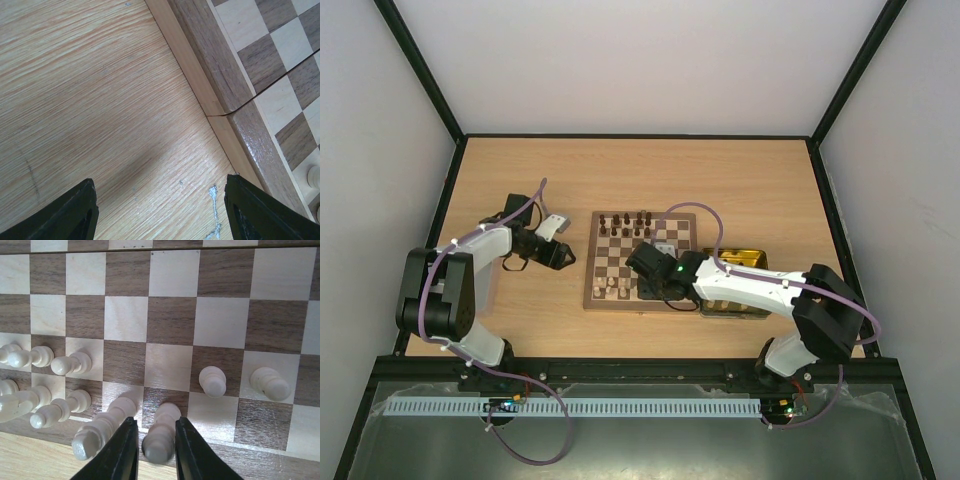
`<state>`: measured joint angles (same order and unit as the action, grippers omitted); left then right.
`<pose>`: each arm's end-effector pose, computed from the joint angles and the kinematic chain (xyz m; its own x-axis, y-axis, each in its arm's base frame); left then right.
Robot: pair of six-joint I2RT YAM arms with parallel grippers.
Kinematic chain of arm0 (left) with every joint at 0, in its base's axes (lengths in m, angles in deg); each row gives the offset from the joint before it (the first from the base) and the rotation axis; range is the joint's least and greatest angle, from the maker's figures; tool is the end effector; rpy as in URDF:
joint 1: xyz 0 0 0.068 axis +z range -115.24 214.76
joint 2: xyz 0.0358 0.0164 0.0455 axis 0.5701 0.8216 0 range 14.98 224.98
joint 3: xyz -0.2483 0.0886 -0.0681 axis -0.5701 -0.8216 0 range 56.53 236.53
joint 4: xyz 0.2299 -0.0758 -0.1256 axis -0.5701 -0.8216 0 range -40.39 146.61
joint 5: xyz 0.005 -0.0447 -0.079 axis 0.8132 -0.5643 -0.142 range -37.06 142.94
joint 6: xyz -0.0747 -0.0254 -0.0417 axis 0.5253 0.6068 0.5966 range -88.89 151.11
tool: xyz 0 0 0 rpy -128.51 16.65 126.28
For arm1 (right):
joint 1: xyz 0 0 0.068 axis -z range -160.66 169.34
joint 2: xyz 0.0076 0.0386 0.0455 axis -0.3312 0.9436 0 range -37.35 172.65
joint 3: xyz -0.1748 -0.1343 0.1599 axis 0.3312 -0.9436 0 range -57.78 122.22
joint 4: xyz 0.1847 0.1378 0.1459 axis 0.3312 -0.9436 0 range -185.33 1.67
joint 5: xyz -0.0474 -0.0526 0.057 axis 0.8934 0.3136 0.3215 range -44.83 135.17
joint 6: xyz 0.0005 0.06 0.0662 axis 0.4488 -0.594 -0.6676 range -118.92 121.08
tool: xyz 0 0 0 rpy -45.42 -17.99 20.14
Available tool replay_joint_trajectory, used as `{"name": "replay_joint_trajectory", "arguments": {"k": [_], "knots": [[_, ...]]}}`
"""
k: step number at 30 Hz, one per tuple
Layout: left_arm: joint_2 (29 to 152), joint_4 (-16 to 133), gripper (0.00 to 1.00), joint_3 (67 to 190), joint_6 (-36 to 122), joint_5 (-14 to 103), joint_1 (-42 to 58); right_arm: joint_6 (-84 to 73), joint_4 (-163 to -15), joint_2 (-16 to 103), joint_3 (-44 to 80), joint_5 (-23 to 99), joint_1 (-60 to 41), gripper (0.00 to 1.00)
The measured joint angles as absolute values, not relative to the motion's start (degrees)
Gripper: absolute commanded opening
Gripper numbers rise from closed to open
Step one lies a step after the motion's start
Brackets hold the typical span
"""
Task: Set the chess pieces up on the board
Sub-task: Place the chess piece on the chessboard.
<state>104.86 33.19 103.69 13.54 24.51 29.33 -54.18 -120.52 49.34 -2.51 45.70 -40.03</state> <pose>0.3023 -0.0667 0.1150 -0.7850 0.3412 -0.5170 0.5368 0.7912 -0.2930 0.1655 0.2781 0.1561 -0.9654 -0.0177 -0.2601 -0.1141 0.9258 0.3605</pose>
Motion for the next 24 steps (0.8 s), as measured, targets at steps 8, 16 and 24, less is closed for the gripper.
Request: {"name": "replay_joint_trajectory", "arguments": {"k": [8,16,24], "knots": [[104.9,33.2,0.71,103.7,13.5,24.4,29.3,-54.1,-120.4,49.3,-2.2,45.5,-40.1,0.3],[104.9,33.2,0.7,103.7,13.5,24.4,29.3,-54.0,-120.4,49.4,-0.8,46.0,-40.1,0.35],[104.8,31.2,0.72,106.0,12.4,27.1,28.5,-54.9,-124.1,44.0,1.0,51.6,-39.8,0.52]]}}
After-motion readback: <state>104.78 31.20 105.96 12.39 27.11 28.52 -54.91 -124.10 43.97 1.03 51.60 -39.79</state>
